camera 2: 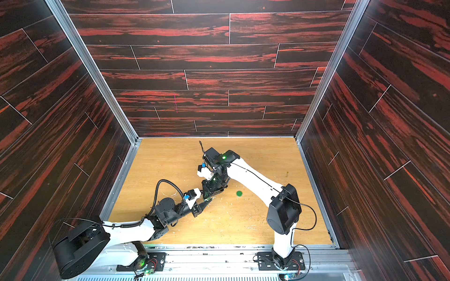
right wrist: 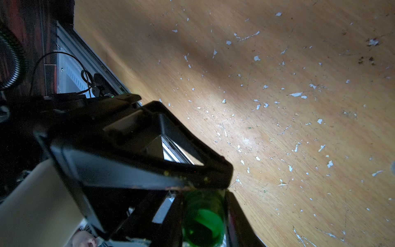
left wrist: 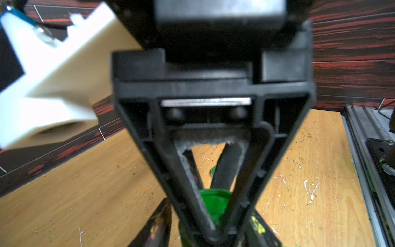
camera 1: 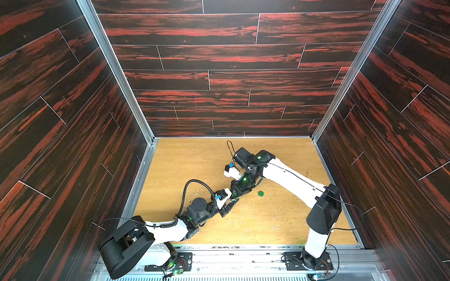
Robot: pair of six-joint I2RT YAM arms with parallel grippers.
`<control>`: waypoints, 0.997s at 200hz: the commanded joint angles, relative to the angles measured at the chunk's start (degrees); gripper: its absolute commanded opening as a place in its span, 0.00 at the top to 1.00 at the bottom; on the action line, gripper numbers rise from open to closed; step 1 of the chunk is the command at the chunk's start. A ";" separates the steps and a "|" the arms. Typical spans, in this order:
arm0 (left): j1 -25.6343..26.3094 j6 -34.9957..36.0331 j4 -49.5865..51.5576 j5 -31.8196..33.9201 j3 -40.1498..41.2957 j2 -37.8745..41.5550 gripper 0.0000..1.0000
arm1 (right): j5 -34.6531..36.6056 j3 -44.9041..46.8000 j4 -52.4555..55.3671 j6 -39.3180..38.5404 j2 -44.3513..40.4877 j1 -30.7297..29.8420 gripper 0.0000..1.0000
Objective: Close the paint jar lid
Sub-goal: Pick up the paint jar from the center of the board.
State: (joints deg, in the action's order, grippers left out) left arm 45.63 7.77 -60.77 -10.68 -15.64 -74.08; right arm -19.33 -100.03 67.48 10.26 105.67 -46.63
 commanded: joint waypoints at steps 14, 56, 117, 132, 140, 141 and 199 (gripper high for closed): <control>-0.01 1.69 0.77 0.90 0.37 2.75 0.42 | -0.42 -1.73 1.60 0.11 0.12 -0.30 0.72; -0.01 1.93 2.38 0.24 0.32 2.66 0.44 | -0.71 -2.69 1.95 0.20 0.18 -0.30 0.72; -0.01 2.10 1.61 1.13 0.43 2.01 0.49 | -1.32 -2.37 2.14 0.24 0.00 -0.39 0.72; -0.01 2.26 2.00 1.03 0.08 2.18 0.56 | -1.54 -2.16 1.95 0.27 -0.11 -0.39 0.72; -0.01 2.51 2.30 1.01 0.08 2.10 0.59 | -1.37 -2.22 1.95 0.42 -0.27 -0.40 0.71; -0.01 2.55 2.31 1.01 0.08 2.10 0.60 | -1.35 -2.20 1.95 0.44 -0.28 -0.40 0.72; 0.00 2.81 3.43 1.17 0.23 2.91 0.76 | -2.64 -3.32 2.22 0.39 -0.06 -0.39 0.63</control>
State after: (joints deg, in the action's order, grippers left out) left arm 45.71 9.26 -58.00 -10.02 -15.53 -72.27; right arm -19.57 -101.51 68.16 10.48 105.67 -46.63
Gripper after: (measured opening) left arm 0.409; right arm 0.315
